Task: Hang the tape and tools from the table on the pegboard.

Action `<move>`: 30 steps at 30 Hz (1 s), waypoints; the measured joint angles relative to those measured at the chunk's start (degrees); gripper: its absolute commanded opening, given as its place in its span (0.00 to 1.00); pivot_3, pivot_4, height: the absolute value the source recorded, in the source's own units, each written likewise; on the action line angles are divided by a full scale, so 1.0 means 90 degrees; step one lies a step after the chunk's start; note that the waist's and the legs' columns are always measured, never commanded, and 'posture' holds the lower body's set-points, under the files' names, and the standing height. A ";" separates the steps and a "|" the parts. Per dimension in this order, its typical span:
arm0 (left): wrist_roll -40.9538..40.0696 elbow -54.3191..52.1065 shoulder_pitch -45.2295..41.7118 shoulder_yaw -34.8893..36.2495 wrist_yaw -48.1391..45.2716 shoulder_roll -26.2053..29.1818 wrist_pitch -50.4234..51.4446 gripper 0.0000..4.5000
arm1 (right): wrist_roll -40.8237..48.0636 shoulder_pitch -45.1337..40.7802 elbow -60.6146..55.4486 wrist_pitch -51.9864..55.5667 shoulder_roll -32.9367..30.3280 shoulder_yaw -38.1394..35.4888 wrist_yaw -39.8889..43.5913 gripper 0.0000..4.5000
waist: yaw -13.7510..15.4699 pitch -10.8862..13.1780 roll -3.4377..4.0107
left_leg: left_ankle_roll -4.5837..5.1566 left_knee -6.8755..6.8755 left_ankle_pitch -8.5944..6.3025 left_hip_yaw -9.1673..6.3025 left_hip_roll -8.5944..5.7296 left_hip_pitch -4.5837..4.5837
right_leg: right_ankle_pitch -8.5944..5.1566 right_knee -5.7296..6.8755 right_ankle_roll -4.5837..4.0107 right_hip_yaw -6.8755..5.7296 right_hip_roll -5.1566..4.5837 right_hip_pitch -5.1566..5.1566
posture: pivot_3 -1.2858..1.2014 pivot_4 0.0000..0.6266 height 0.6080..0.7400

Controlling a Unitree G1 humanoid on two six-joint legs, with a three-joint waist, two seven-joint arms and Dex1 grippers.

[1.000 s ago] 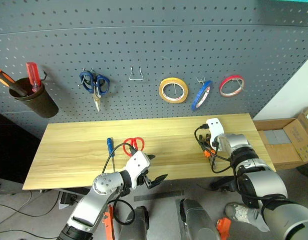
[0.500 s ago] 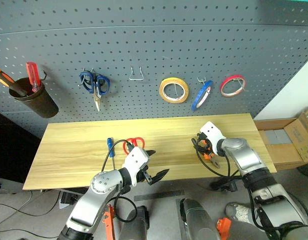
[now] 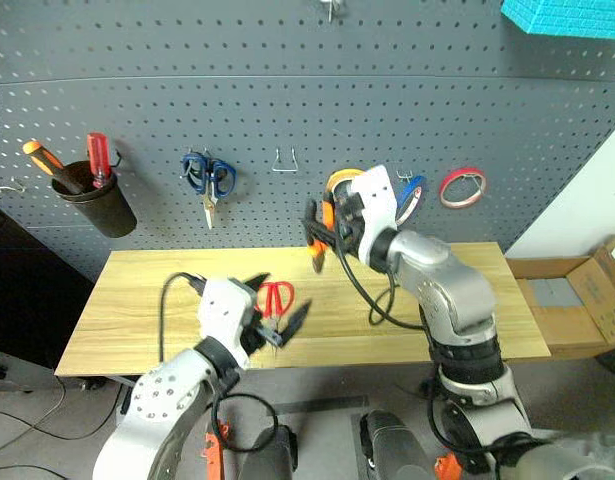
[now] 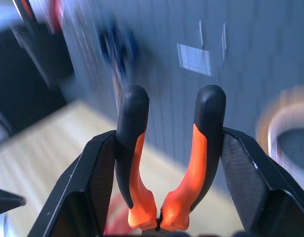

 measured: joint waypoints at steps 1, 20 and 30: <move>0.0006 -0.0001 -0.0078 0.0088 0.0067 0.0038 0.0012 1.00 | -0.0001 -0.0220 0.0154 -0.0196 0.0031 -0.0056 -0.0073 0.61 | 0.0023 -0.0033 0.0000 | -0.0002 -0.0003 0.0001 -0.0001 0.0004 0.0001 | 0.0000 -0.0002 -0.0001 -0.0001 0.0006 0.0001 | 0.53 0.10 1.00; 0.0559 0.2559 -0.2530 0.0653 0.0509 0.0312 -0.0780 1.00 | -0.0217 -0.2752 0.5293 -0.4572 0.0257 -0.0442 -0.0654 0.61 | 0.0175 -0.0122 -0.0002 | -0.0016 -0.0020 0.0011 0.0004 0.0107 0.0010 | 0.0034 -0.0004 -0.0088 0.0004 0.0126 -0.0008 | 0.53 0.24 1.00; 0.0569 0.3267 -0.2866 0.0296 0.0188 0.0283 -0.1131 1.00 | -0.0318 -0.3157 0.6457 -0.5356 0.0431 -0.0536 -0.0820 0.61 | 0.0163 -0.0072 0.0012 | -0.0016 -0.0037 0.0010 0.0004 0.0117 0.0012 | 0.0024 -0.0002 -0.0104 0.0005 0.0137 -0.0015 | 0.53 0.27 1.00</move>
